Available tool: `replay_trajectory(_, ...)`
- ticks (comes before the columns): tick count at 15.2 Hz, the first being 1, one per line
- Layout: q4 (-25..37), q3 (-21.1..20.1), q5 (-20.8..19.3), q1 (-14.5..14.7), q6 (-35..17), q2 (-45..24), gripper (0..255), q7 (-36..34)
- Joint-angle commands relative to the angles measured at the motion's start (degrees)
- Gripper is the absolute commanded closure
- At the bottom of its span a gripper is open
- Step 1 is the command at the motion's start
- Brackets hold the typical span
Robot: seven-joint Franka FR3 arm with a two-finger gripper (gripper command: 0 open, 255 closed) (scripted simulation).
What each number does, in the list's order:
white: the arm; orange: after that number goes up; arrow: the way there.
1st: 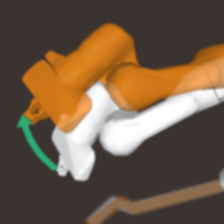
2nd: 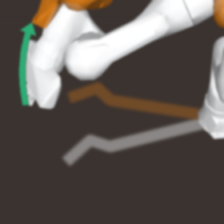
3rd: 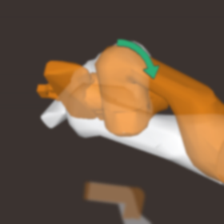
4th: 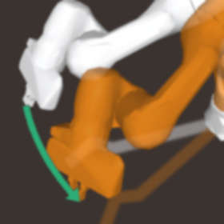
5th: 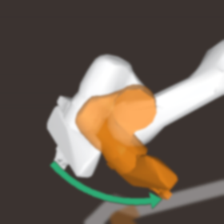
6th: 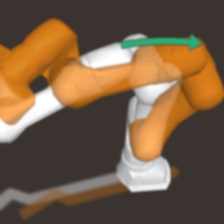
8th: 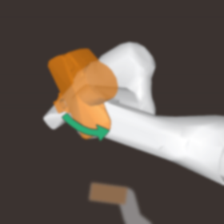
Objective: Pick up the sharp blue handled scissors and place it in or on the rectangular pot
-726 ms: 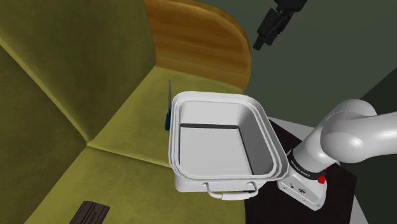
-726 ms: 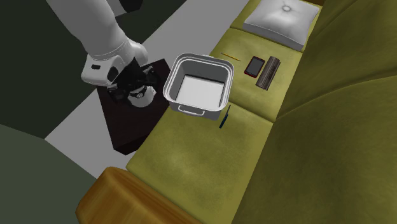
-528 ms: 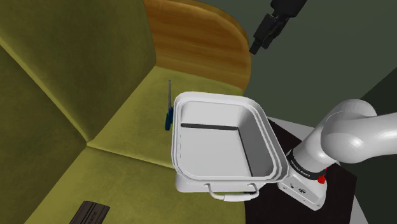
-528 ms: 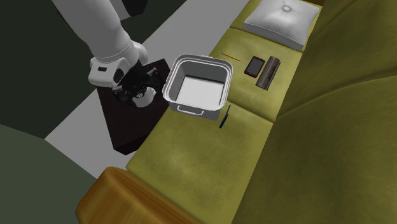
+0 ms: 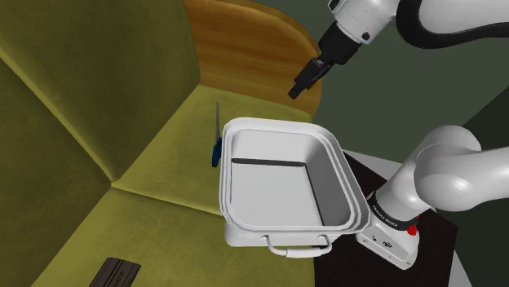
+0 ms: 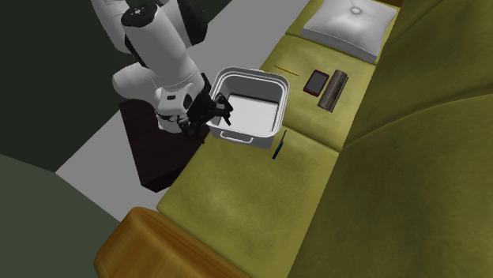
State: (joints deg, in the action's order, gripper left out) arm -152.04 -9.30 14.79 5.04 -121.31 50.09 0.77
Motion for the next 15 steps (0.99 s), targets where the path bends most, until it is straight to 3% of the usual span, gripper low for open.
replay_trajectory(1,-3.3,-2.0,2.5,1.9,-7.4,-0.9,0,-0.2)
replay_trajectory(8,-9.5,-8.1,10.6,9.0,-33.8,-10.9,0,1.1)
replay_trajectory(12,-9.5,-10.1,14.9,13.9,-50.5,-21.6,0,3.0)
replay_trajectory(15,-7.6,-9.3,18.2,19.2,-63.0,-31.3,0,5.8)
